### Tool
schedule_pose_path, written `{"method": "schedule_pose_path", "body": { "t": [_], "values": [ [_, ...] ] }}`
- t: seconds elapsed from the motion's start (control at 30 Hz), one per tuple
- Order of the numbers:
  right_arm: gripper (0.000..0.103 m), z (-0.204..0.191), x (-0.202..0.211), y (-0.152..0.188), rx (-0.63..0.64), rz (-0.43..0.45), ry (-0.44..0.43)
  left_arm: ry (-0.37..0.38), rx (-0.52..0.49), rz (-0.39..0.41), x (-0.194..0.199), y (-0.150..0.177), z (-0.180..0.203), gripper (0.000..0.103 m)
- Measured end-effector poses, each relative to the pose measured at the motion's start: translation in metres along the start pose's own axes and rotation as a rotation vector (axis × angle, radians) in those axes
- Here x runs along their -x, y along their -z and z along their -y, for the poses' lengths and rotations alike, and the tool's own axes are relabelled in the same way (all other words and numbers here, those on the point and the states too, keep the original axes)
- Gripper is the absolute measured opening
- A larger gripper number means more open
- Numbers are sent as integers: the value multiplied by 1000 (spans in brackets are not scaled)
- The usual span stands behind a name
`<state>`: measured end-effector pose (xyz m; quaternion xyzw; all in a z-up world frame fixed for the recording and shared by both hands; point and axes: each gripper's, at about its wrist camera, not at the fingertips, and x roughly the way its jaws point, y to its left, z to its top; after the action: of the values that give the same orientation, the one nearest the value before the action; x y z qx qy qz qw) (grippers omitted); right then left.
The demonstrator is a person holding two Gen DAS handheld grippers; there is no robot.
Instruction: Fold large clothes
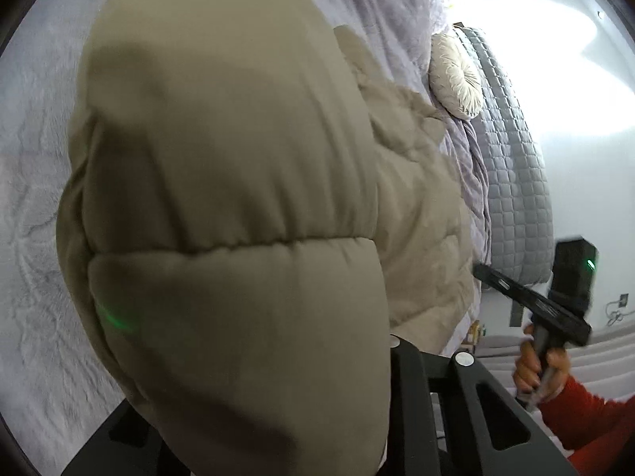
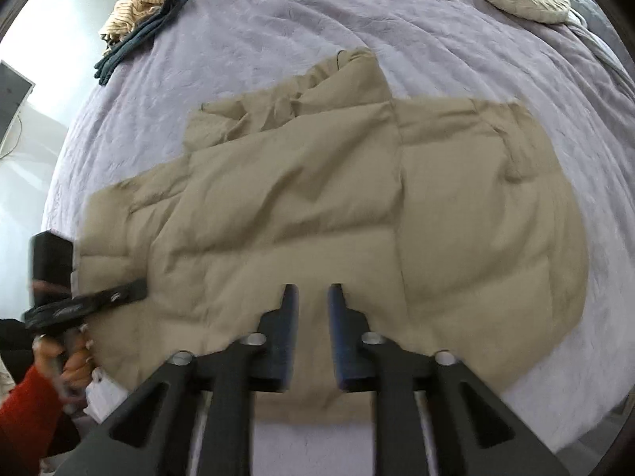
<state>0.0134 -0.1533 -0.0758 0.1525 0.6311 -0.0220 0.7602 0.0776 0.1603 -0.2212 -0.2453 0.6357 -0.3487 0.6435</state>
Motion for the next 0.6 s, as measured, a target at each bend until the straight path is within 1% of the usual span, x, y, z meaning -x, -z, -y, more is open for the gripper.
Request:
{"method": "schedule_pose_path", "body": {
  "t": [0.03,0.13,0.2,0.3,0.37,0.47,0.53,0.6],
  "values": [
    [15,3,-5,-5,5,13,-30,-5,0,11,5,0,9,26],
    [15,8,-24,-19,24,35,-48,-23,-8,42,21,3,38,26],
    [15,13,-38,-24,21,29,-74,-66,-26,55,29,3,69,26],
    [15,24,-61,-30,-6,-5,-143,-103,-62,58,35,1,118,26],
    [15,33,-73,-35,-31,-26,-192,-130,-96,52,29,-1,158,26],
    [14,43,-89,-40,-66,-61,-263,-165,-116,39,12,-4,208,26],
    [11,48,-99,-43,-78,-83,-300,-182,-127,25,-4,-6,236,26],
    [10,52,-106,-45,-91,-106,-341,-220,-146,6,-23,-9,261,26]
  ]
}}
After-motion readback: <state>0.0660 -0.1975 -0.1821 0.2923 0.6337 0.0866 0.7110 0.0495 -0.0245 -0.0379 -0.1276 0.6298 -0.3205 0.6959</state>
